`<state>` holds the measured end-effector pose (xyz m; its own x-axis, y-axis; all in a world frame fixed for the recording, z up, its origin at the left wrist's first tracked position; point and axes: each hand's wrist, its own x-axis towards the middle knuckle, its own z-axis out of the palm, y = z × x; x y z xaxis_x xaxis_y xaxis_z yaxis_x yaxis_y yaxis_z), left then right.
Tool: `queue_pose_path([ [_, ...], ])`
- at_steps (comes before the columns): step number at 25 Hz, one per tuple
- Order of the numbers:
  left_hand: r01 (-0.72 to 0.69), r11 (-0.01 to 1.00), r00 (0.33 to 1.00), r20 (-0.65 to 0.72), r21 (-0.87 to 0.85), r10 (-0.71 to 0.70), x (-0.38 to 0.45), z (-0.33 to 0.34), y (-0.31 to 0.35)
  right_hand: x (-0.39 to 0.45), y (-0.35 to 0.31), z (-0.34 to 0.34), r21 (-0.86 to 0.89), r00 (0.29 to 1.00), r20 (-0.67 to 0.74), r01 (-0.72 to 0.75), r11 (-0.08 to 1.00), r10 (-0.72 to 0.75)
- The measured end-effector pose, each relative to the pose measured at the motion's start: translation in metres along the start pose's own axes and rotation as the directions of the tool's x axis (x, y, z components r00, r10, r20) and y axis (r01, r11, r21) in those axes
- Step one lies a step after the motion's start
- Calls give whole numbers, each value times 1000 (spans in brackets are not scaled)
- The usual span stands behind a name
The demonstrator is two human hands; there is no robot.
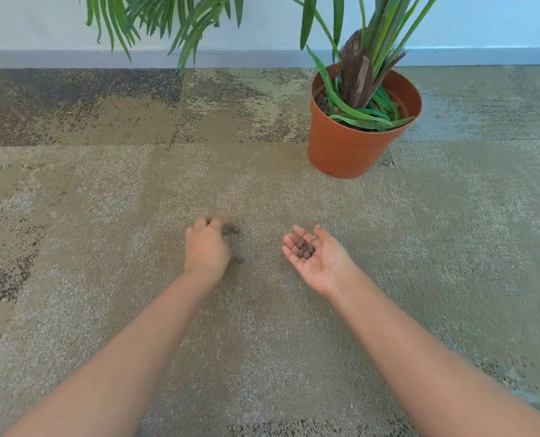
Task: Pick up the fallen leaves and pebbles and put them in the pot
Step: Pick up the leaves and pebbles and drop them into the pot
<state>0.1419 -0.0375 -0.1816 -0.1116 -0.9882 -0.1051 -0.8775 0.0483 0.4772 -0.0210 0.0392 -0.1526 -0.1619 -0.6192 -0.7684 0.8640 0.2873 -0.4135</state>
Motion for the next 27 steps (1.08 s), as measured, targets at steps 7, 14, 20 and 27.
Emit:
queue_pose_path([
  [7, -3, 1000, 999, -36, 15, 3, -6, 5, -16, -18, -53, 13, 114, 991, -3, 132, 985, -133],
  [14, 83, 997, 996, 14, -7, -83, -2, 1, -17, -24, -176, 67, 138, 928, 14, 367, 920, -373],
  [20, 137, 990, 988, 78, -38, -133, 3, 3, -1, -10, -186, 72, 122, 937, -23, 349, 929, -349],
  [27, 127, 990, 985, 124, -62, -119, 5, 4, 9, -24, -179, 71, -428, 753, -20, 588, 687, -657],
])
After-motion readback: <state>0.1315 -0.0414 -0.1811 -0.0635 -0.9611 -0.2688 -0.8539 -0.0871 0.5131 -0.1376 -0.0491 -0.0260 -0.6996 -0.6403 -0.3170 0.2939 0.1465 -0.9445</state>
